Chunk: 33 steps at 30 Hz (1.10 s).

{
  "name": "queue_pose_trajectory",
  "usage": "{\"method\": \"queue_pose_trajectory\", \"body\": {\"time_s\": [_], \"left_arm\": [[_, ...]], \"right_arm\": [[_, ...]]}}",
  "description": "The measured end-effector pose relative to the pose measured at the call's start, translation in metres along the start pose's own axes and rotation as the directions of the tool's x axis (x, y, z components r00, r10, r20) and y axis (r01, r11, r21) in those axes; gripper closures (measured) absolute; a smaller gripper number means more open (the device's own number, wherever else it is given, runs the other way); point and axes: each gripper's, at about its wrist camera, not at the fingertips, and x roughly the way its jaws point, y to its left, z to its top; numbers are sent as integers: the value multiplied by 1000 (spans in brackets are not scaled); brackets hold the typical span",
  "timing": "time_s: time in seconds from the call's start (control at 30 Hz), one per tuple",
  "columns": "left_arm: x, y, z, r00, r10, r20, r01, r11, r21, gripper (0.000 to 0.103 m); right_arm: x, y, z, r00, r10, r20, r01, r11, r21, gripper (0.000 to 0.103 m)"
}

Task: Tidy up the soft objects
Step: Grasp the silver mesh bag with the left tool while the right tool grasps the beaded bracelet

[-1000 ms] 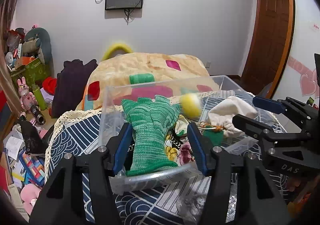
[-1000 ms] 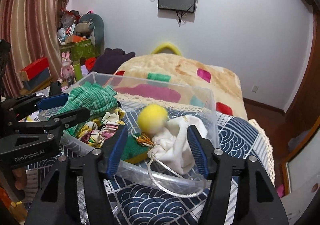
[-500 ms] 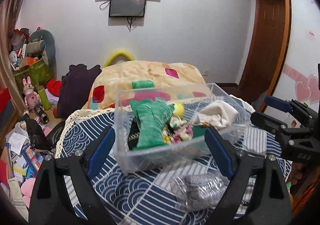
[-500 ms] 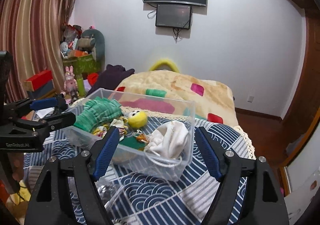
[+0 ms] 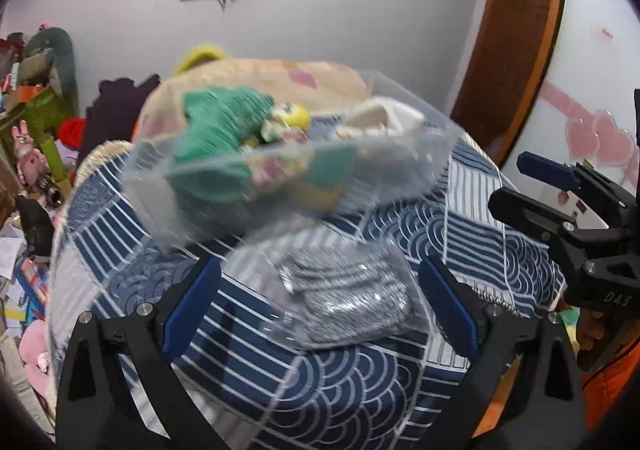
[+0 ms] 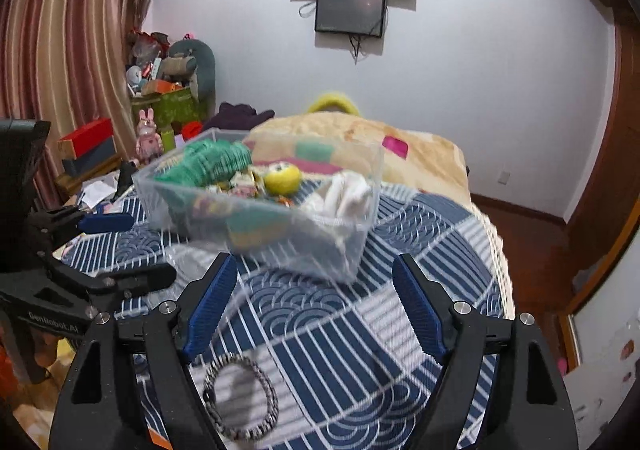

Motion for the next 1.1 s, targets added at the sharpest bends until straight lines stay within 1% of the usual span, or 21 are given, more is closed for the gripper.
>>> {"method": "queue_pose_trajectory", "body": {"time_s": [0.17,0.23,0.3,0.33,0.37,0.43,0.47,0.57,0.73,0.83,0.93,1.03,1.1], "left_arm": [[28,0,-7,996,-40,-78,37,999,-39,3],[33,0,-11,993,-76,-89,71,996,-62,5],[29,-1,-14,995,-75,-60,72,996,-55,14],[28,-2,-15,995,-86,-58,84,996,-41,27],[26,-2,-16,995,-85,-55,84,996,-33,33],[20,-4,-18,995,-89,-41,88,996,-24,42],[18,-3,-20,996,-84,-35,83,996,-21,44],[11,-1,-23,998,-64,-15,64,998,-26,46],[-2,10,-32,1000,-31,3,31,998,-62,47],[-15,21,-39,999,-32,12,33,995,-93,47],[-19,23,-44,999,-30,17,31,993,-110,47],[-20,23,-47,999,-28,16,29,993,-114,47],[-20,21,-49,1000,-21,16,23,994,-110,47]], "right_arm": [[1,-7,-11,999,13,-31,-12,1000,28,25],[1,-8,-14,999,18,-38,-16,999,36,25],[-1,-8,-18,999,24,-43,-22,999,43,25],[-1,-8,-19,999,26,-45,-24,999,44,25],[-1,-8,-21,998,27,-48,-25,999,45,25],[-2,-6,-24,998,33,-54,-31,998,48,25],[-1,-5,-26,997,39,-60,-36,998,50,25],[1,-1,-30,995,63,-79,-59,997,59,25],[1,9,-39,991,91,-102,-86,994,61,25],[7,16,-45,986,107,-127,-100,993,58,25],[14,24,-50,980,124,-156,-119,992,44,26],[20,30,-54,972,145,-185,-142,989,31,45],[19,34,-56,976,124,-179,-125,992,5,53]]}}
